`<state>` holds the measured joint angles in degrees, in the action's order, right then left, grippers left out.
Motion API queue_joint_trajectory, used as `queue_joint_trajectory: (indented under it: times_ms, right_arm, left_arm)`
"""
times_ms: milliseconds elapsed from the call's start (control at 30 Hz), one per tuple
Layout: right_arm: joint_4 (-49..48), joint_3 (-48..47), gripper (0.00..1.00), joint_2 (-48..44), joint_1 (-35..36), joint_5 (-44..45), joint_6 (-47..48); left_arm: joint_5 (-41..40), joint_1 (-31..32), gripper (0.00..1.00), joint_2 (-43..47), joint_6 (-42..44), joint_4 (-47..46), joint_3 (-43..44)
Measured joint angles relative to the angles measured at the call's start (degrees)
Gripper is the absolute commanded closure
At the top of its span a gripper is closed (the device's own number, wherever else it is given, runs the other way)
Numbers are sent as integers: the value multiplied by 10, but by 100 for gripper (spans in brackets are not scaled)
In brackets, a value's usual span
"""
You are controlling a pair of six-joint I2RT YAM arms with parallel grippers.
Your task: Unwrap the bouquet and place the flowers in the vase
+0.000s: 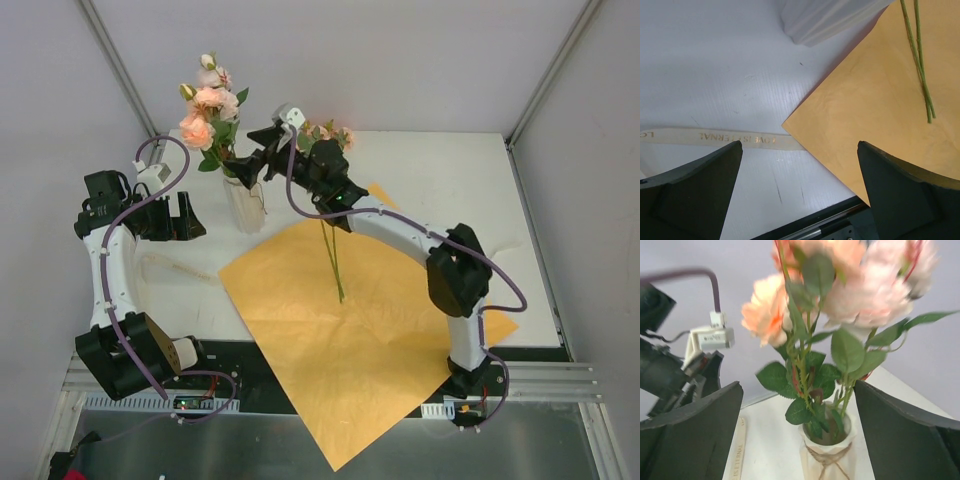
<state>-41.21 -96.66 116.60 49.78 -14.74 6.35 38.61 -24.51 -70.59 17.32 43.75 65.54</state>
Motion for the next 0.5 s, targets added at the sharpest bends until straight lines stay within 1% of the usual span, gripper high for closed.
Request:
queue_joint_trajectory:
  times_ms: [100, 233, 300, 433, 500]
  right_arm:
    - [45, 0, 4, -52, -10, 9, 3]
    - [130, 0, 4, -116, -31, 30, 3]
    - [178, -1, 4, -135, -47, 19, -11]
    - [227, 19, 4, -141, -122, -28, -73]
    - [269, 42, 4, -135, -164, -24, -107]
  left_arm:
    - [0, 0, 1, -1, 0, 0, 0]
    - [0, 0, 1, -2, 0, 0, 0]
    - [0, 0, 1, -2, 0, 0, 0]
    - [-1, 0, 1, -2, 0, 0, 0]
    - [-1, 0, 1, -2, 0, 0, 0]
